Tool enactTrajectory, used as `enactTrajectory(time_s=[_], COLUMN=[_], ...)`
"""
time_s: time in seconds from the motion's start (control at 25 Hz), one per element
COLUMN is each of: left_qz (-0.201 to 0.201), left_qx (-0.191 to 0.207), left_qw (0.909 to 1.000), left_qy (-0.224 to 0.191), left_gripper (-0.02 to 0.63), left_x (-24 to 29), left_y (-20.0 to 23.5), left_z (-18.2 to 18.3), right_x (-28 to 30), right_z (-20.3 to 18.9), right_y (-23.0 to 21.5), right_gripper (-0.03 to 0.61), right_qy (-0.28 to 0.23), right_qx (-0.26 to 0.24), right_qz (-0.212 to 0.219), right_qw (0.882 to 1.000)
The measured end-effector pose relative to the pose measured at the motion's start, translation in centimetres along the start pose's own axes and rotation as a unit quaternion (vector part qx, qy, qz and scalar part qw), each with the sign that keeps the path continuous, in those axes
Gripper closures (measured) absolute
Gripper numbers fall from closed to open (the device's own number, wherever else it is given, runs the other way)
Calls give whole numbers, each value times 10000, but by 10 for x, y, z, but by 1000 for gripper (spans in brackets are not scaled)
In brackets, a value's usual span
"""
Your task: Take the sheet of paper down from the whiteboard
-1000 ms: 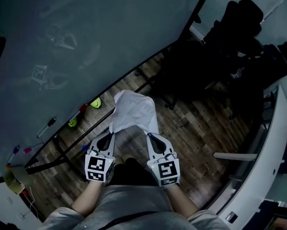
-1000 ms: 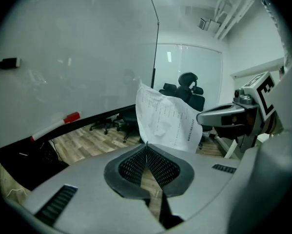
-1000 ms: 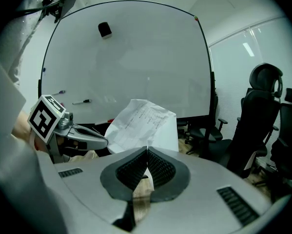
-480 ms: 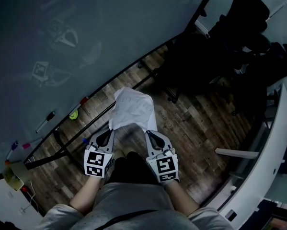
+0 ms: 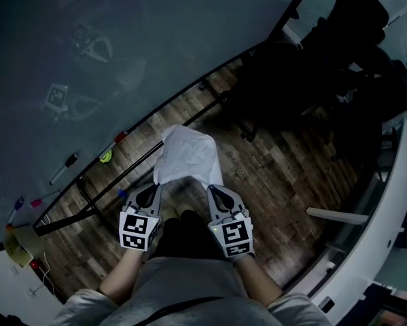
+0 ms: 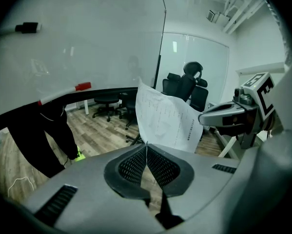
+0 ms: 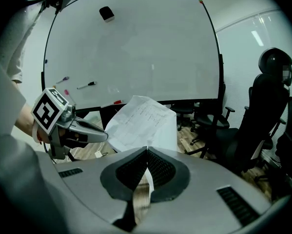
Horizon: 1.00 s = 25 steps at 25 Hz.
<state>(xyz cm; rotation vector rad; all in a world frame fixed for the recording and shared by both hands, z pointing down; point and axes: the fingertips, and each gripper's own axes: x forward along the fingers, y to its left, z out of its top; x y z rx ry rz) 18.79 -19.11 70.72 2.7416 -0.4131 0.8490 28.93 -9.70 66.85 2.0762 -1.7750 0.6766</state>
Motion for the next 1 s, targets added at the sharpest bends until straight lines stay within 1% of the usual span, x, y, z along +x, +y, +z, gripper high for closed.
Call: enactTrajectory(time_s=[1.0], left_qz=[96], left_qx=[-76], left_qw=[9998], left_qy=[169], left_gripper=[595], left_x=[4], left_y=[5], left_z=[-13], right_x=[9], right_z=[-8], right_y=[3], right_gripper=[561], right_qy=[112], right_qx=[68], right_qz=[158], right_qw=[9998])
